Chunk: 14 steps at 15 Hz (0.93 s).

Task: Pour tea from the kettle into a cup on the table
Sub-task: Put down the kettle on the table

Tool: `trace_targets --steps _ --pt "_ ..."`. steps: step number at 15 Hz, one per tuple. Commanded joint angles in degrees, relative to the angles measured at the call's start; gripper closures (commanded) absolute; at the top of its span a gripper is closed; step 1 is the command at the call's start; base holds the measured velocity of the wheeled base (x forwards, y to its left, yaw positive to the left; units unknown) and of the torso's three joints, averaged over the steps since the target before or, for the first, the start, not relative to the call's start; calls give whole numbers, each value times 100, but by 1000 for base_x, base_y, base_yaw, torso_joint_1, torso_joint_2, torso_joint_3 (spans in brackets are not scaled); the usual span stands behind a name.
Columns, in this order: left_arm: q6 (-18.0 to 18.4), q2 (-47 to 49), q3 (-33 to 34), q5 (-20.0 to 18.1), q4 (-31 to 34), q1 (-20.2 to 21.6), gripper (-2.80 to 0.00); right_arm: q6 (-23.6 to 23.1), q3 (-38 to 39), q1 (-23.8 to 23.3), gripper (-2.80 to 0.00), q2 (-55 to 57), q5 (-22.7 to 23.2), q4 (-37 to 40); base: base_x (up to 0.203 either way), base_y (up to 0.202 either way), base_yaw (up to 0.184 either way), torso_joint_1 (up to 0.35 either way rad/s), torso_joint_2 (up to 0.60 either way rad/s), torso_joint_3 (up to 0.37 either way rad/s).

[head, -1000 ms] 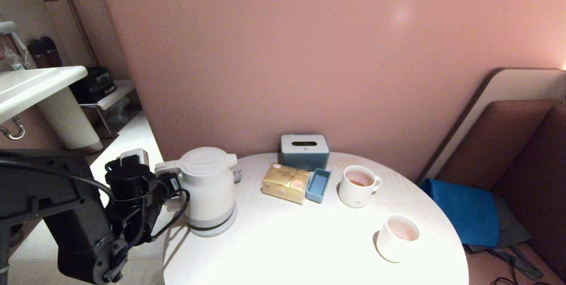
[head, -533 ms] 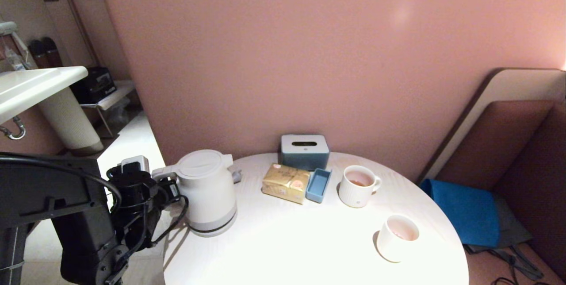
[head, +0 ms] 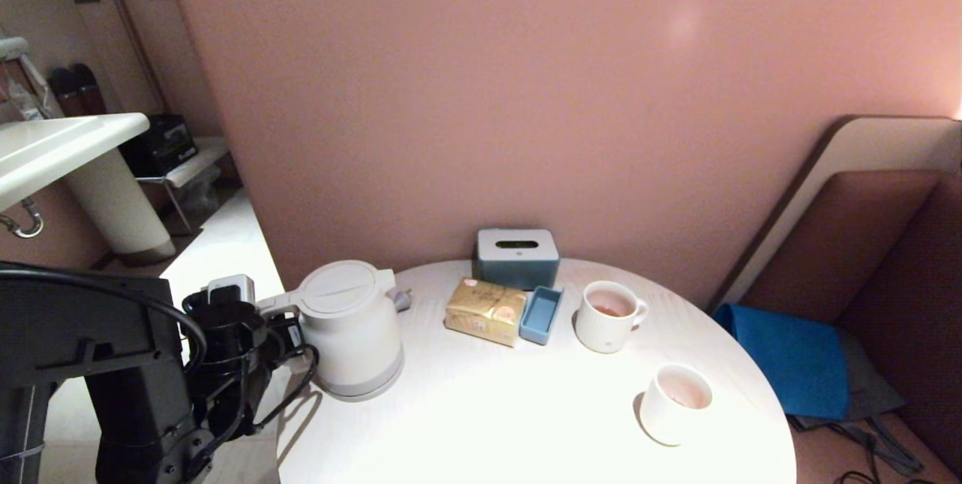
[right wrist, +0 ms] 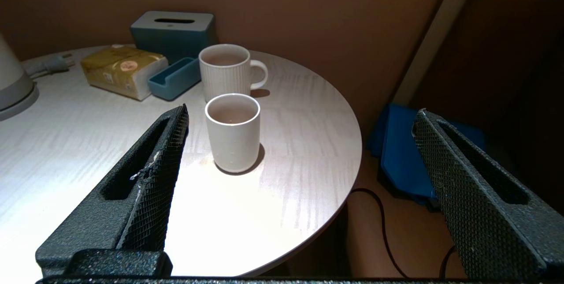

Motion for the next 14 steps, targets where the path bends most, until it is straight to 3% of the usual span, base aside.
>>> trace_targets --steps 1,2,3,9,14 --pt "1 44 -3 13 -245 0 0 -4 0 0 -280 5 4 -3 0 0 0 0 0 0" --pt "1 52 15 14 -245 -8 0 -4 0 0 -280 5 4 -3 0 0 0 0 0 0" --pt "9 15 15 14 -245 1 -280 -4 0 0 -280 5 4 -3 0 0 0 0 0 0" --pt "71 -108 110 14 -245 1 -280 -4 0 0 -280 5 4 -3 0 0 0 0 0 0" --pt "53 -682 862 -7 -245 1 -280 -4 0 0 -280 5 4 -3 0 0 0 0 0 0"
